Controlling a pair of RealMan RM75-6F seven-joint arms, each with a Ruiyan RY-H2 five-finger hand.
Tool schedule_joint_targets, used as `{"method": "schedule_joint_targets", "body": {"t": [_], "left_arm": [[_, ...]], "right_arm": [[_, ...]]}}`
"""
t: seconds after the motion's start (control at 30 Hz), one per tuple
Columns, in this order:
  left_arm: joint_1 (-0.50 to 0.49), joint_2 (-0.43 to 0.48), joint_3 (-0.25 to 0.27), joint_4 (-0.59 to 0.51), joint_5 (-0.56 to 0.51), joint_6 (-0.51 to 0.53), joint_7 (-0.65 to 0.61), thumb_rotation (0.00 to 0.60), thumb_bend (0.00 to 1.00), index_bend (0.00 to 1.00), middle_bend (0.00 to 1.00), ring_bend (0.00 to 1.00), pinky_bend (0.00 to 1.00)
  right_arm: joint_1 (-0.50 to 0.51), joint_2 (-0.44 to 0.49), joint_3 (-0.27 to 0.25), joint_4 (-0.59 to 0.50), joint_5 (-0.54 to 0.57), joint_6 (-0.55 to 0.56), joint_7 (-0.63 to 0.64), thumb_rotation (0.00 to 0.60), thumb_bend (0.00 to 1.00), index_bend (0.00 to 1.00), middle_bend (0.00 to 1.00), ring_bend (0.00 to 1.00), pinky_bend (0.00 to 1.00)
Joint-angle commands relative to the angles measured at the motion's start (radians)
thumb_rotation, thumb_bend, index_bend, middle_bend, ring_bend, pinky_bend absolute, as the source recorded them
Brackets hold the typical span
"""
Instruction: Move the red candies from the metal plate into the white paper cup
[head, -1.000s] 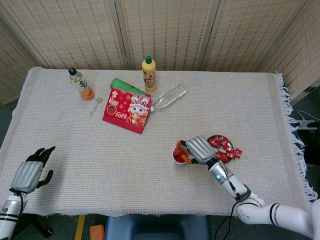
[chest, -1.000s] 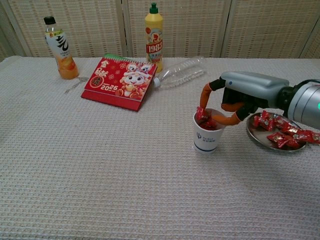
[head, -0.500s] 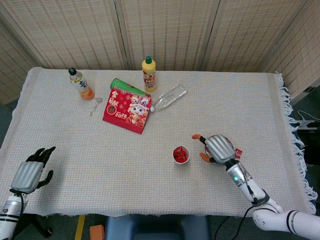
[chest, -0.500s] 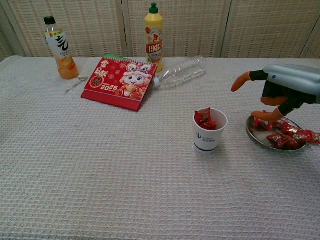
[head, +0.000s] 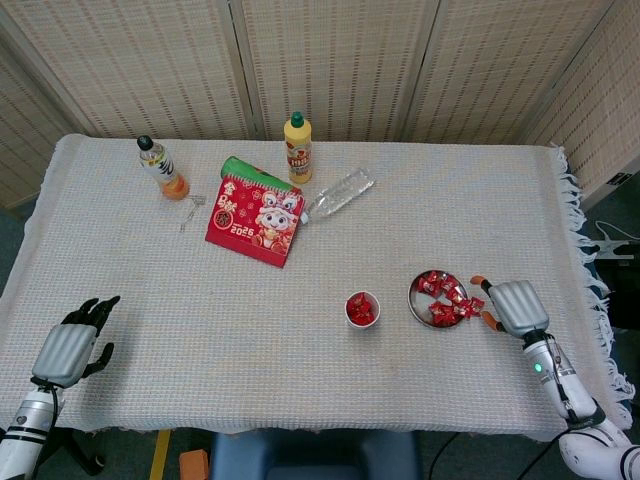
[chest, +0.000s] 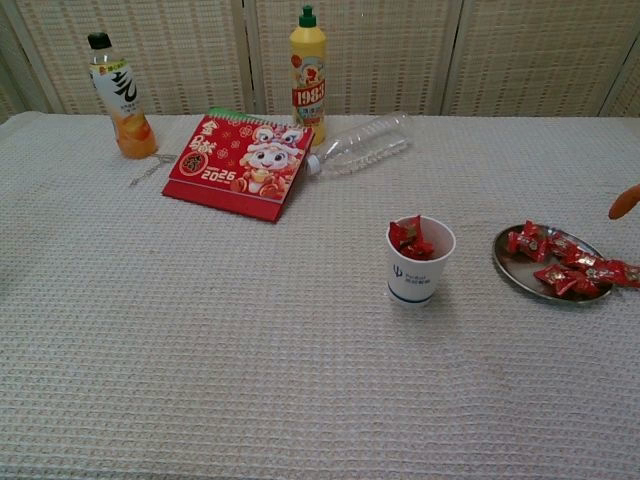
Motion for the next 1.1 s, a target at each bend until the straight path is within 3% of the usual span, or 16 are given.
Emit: {"method": "schedule_joint_targets", "body": {"t": [0.03,0.4,1.1], "left_arm": [[-0.001,-0.001,0.000,0.001,-0.003,-0.003,0.001,0.600,0.48,0.00,0.12,0.07,0.24],[-0.003,0.000,-0.002,0.003,-0.008,-0.006,-0.002,0.600,0.48,0.00,0.12,0.07,0.24],[-0.007,0.004,-0.004,0.010,-0.013,-0.016,-0.020,0.600,0.48,0.00,0.12,0.07,0.24]], "right_arm": [[-0.006,-0.015,-0.005,0.032,0.018,-0.027,-0.016,0.600,0.27,0.27,1.00,0.89,1.00],[0.001,-0.093,0.008,0.120,0.018,-0.074,0.000,0.600,0.27,0.38,1.00,0.90,1.00],[0.006,-0.147,0.035,0.163,0.005,-0.082,0.027,0.600,0.27,0.46,1.00,0.91,1.00]]}}
